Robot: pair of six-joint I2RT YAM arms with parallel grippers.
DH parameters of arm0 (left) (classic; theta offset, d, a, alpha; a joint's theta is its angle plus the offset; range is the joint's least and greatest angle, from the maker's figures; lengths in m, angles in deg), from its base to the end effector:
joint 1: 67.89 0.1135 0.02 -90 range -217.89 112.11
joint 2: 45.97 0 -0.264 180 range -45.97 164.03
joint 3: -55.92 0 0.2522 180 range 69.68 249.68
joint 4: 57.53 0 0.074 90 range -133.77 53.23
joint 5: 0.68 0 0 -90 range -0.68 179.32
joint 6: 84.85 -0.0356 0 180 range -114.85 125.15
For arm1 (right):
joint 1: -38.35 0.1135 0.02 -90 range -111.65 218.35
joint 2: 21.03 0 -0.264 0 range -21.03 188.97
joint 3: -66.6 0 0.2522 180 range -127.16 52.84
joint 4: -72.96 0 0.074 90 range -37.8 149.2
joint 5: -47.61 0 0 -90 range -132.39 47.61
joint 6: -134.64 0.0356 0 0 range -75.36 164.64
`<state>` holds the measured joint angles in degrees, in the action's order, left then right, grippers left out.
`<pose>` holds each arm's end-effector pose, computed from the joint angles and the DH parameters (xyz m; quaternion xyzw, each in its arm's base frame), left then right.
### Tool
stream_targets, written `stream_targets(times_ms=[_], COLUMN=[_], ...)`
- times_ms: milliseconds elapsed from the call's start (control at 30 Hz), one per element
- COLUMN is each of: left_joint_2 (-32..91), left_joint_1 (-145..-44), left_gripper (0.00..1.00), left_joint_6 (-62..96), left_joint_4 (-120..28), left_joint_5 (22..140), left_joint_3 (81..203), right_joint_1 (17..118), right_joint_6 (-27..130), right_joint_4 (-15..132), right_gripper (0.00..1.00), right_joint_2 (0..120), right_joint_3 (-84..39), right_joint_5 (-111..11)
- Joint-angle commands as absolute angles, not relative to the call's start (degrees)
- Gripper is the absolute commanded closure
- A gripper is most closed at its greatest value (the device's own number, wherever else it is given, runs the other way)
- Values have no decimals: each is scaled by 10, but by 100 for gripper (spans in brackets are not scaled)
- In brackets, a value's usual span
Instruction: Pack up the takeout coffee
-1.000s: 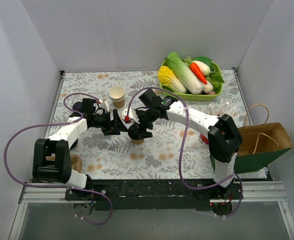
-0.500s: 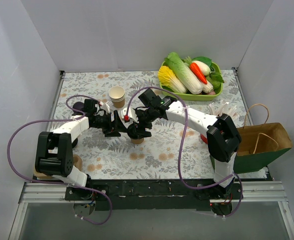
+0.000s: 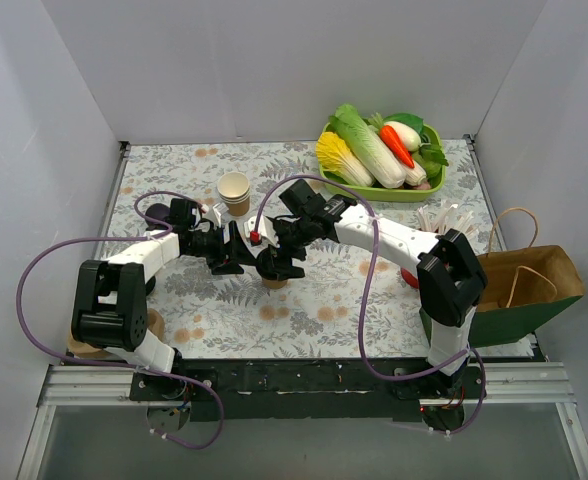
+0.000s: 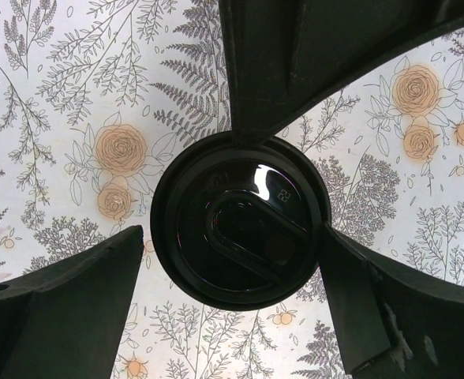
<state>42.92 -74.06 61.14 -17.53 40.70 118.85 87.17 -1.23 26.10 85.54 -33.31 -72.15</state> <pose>0.2769 -0.0568 0.1780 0.2977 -0.8445 0.4428 0.0453 0.2554 0.3188 0.2529 -0.7295 0.5628 0.2516 0.2961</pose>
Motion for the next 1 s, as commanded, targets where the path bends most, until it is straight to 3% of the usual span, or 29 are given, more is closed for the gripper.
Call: stream_targets(times_ms=[0,967], left_joint_2=[432,430], left_joint_1=[-744,-749], left_gripper=[35,36], left_joint_6=[614,598], left_joint_4=[-188,-178], left_joint_5=[399,409], left_joint_3=[1194,1195], right_joint_1=[872,849], right_joint_6=[9,112], right_joint_4=[233,260], right_gripper=[3,2], right_joint_2=[841,842], right_joint_3=[-332,-383], right_joint_5=[-726,-735])
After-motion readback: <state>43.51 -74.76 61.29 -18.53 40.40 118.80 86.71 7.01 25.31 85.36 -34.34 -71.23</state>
